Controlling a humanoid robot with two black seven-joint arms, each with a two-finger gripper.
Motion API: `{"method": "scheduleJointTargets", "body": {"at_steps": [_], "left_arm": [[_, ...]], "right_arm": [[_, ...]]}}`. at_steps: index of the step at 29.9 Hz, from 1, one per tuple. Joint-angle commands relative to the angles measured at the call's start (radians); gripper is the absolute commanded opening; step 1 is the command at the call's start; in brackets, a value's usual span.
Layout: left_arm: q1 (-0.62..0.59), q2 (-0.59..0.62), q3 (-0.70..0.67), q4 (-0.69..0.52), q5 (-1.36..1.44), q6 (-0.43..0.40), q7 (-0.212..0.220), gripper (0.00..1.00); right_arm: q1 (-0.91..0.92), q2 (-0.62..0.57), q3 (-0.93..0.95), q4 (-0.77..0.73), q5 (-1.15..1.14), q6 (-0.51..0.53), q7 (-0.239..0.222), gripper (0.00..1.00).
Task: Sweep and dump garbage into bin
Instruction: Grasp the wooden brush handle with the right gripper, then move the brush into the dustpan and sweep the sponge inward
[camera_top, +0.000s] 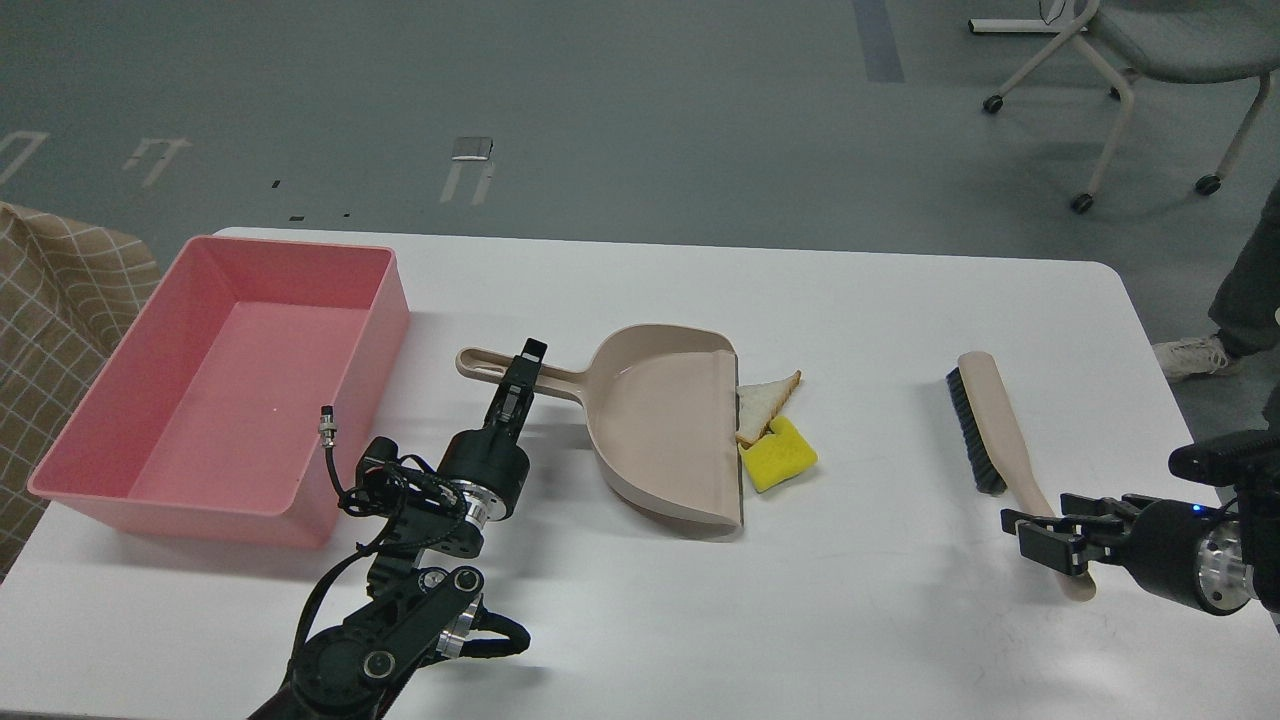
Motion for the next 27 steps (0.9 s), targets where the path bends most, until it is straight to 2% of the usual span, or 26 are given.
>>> {"method": "scheduleJointTargets", "body": {"at_steps": [1, 3, 9, 15, 21, 27], "left_arm": [[0.002, 0.0, 0.0, -0.001, 0.0, 0.0, 0.002, 0.21], [0.004, 0.0, 0.0, -0.003, 0.0, 0.002, 0.002, 0.21], [0.008, 0.0, 0.0, -0.007, 0.001, 0.002, 0.003, 0.22], [0.008, 0.0, 0.0, -0.007, 0.003, 0.002, 0.005, 0.22], [0.007, 0.0, 0.0, -0.007, 0.005, 0.003, 0.006, 0.22], [0.007, 0.0, 0.002, -0.007, 0.005, 0.003, 0.006, 0.22]], "right_arm": [[0.0, 0.001, -0.001, 0.002, 0.004, 0.0, -0.004, 0.56], [0.0, 0.001, 0.0, 0.002, 0.006, 0.0, -0.003, 0.55], [0.003, 0.001, 0.002, 0.015, 0.007, 0.0, 0.0, 0.25], [0.002, 0.005, 0.002, 0.023, 0.009, 0.0, -0.001, 0.24], [-0.006, -0.004, 0.004, 0.054, 0.013, 0.0, -0.003, 0.09], [-0.006, 0.002, 0.016, 0.052, 0.015, 0.0, -0.006, 0.06]]}}
